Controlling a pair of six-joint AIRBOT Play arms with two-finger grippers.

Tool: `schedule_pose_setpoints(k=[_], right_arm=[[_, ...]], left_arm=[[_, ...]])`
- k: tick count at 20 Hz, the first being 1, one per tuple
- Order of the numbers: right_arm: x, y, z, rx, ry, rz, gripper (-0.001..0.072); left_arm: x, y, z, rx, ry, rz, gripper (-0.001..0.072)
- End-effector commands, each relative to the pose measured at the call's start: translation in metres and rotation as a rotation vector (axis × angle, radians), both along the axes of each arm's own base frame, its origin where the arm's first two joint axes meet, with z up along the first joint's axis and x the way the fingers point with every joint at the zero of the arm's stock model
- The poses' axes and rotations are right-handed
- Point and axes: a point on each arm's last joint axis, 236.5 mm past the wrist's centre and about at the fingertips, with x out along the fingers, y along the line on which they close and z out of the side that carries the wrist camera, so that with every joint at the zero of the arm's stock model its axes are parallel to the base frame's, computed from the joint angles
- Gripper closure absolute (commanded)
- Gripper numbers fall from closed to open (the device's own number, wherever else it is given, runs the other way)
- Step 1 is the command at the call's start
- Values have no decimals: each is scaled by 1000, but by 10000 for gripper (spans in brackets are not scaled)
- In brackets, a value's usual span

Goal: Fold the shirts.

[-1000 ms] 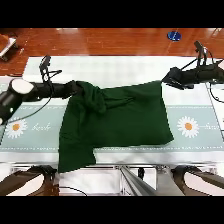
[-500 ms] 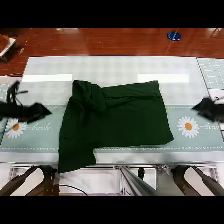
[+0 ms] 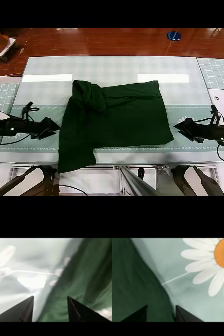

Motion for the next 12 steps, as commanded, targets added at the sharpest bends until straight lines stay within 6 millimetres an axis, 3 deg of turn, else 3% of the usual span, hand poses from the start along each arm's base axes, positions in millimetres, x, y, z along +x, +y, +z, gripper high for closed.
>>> schedule_pose_setpoints(k=[1, 3, 7, 12], right_arm=[[-2, 3, -3, 7, -2, -3, 306], [-5, 1, -5, -6, 9, 8, 306], [-31, -2, -20, -18, 130, 51, 306], [-28, 20, -26, 128, 168, 46, 306]], left_arm=[[-14, -27, -18, -55, 65, -111, 229], [-24, -40, -26, -73, 102, -189, 688], [-22, -43, -28, -65, 85, -224, 690], [-17, -42, -28, -60, 74, -218, 689]])
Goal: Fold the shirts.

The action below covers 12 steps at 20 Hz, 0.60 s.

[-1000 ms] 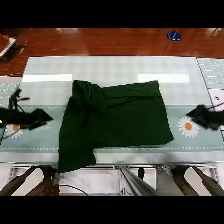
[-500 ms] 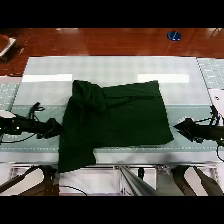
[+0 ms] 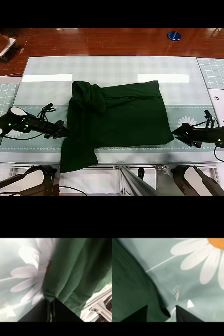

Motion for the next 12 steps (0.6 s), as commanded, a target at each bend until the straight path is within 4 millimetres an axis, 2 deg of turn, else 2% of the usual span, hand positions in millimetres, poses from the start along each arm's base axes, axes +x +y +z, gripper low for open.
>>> schedule_pose_setpoints(k=[1, 3, 5, 6, 7, 8, 9, 10, 11, 12], right_arm=[[2, 15, -2, 96, 17, 3, 306], [4, 24, -3, 116, -7, 62, 306], [1, 32, -16, 106, 36, 111, 307], [7, 36, -19, 108, 37, 118, 372], [15, 43, -17, 125, 32, 139, 469], [24, 52, -12, 143, 24, 180, 622], [35, 60, -1, 158, 3, 239, 684], [48, 66, 16, 158, -33, 298, 684], [68, 69, 44, 143, -99, 363, 685], [93, 68, 78, 108, -189, 406, 685]], left_arm=[[8, 5, -6, 33, -32, 7, 690], [18, 0, -4, 14, -52, 49, 690], [36, -16, 6, -52, -86, 122, 689], [44, -24, 11, -80, -114, 133, 689], [51, -29, 15, -94, -132, 145, 690], [57, -32, 18, -102, -146, 146, 690], [65, -34, 27, -117, -170, 154, 690], [78, -35, 41, -137, -212, 168, 690], [100, -34, 68, -170, -289, 193, 690], [125, -32, 105, -207, -394, 228, 690]])
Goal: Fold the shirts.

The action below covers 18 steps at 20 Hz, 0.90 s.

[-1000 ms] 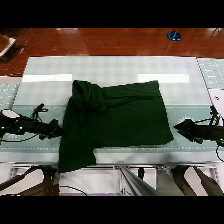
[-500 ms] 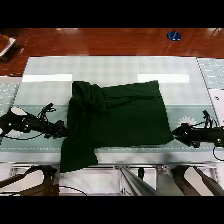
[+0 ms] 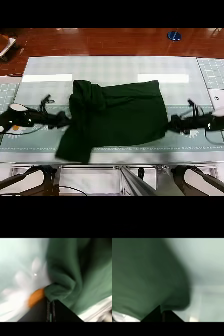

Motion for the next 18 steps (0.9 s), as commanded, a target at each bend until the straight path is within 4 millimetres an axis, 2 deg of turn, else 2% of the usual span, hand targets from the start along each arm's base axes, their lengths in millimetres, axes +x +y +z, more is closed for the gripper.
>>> schedule_pose_setpoints(k=[1, 2, 3, 4, 5, 6, 7, 8, 9, 11, 13, 15, 18], right_arm=[[68, 13, 103, -33, -262, 138, 685], [94, 7, 157, -86, -414, 133, 685], [115, -1, 221, -150, -589, 119, 685], [125, -10, 285, -228, -751, 91, 685], [124, -19, 339, -301, -876, 61, 685], [115, -27, 385, -371, -973, 32, 685], [99, -29, 427, -419, -1059, 3, 685], [80, -25, 459, -458, -1140, -3, 685], [57, -19, 488, -489, -1224, -12, 685], [11, -6, 524, -534, -1350, -28, 685], [-31, 3, 543, -586, -1432, -41, 685], [-67, -2, 551, -664, -1459, -98, 685], [-106, -18, 545, -766, -1427, -181, 685]], left_arm=[[69, -4, 118, -144, -309, 104, 690], [92, 5, 180, -152, -482, 144, 690], [104, 15, 240, -132, -650, 179, 690], [110, 27, 299, -79, -822, 216, 690], [110, 44, 361, 3, -1003, 273, 690], [102, 58, 412, 81, -1146, 318, 690], [82, 62, 463, 139, -1276, 324, 690], [60, 61, 499, 202, -1370, 307, 690], [37, 56, 526, 281, -1448, 277, 690], [-6, 47, 557, 410, -1535, 258, 690], [-42, 47, 573, 518, -1581, 299, 690], [-76, 49, 572, 652, -1593, 320, 690], [-125, 61, 571, 802, -1609, 357, 690]])
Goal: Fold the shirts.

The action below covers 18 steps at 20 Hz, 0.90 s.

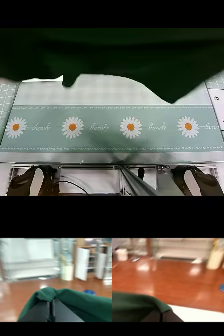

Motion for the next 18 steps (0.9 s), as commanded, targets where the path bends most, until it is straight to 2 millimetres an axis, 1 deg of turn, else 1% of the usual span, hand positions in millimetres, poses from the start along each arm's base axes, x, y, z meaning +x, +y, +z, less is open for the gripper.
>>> schedule_pose_setpoints(k=[1, 2, 4, 6, 7, 8, 9, 11, 13, 14, 15, 16, 18], right_arm=[[-53, -14, -1, -18, -29, -127, 685], [-60, -11, -5, -3, -14, -118, 685], [-65, -4, -18, 0, 37, -92, 685], [-59, -6, -36, 9, 106, -94, 685], [-51, -8, -48, 17, 150, -92, 685], [-41, -10, -66, 31, 208, -86, 685], [-30, -10, -85, 48, 266, -72, 685], [-3, -5, -129, 99, 393, -19, 685], [25, -4, -172, 136, 503, 26, 685], [43, -6, -194, 157, 556, 40, 685], [62, -8, -217, 175, 604, 54, 685], [81, -13, -240, 188, 653, 59, 685], [122, -27, -287, 212, 755, 53, 685]], left_arm=[[-61, 22, 7, 81, -67, 166, 690], [-71, 26, 7, 90, -78, 168, 690], [-78, 39, 3, 135, -72, 193, 690], [-67, 51, -8, 143, -29, 205, 690], [-55, 52, -20, 131, 19, 191, 690], [-39, 49, -42, 136, 90, 168, 690], [-22, 48, -69, 137, 180, 156, 690], [19, 45, -139, 92, 386, 138, 690], [55, 33, -216, 68, 584, 86, 690], [72, 24, -253, 40, 671, 50, 690], [89, 13, -286, -5, 741, 14, 689], [106, 5, -313, -51, 790, -8, 690], [144, -1, -361, -128, 876, -8, 690]])
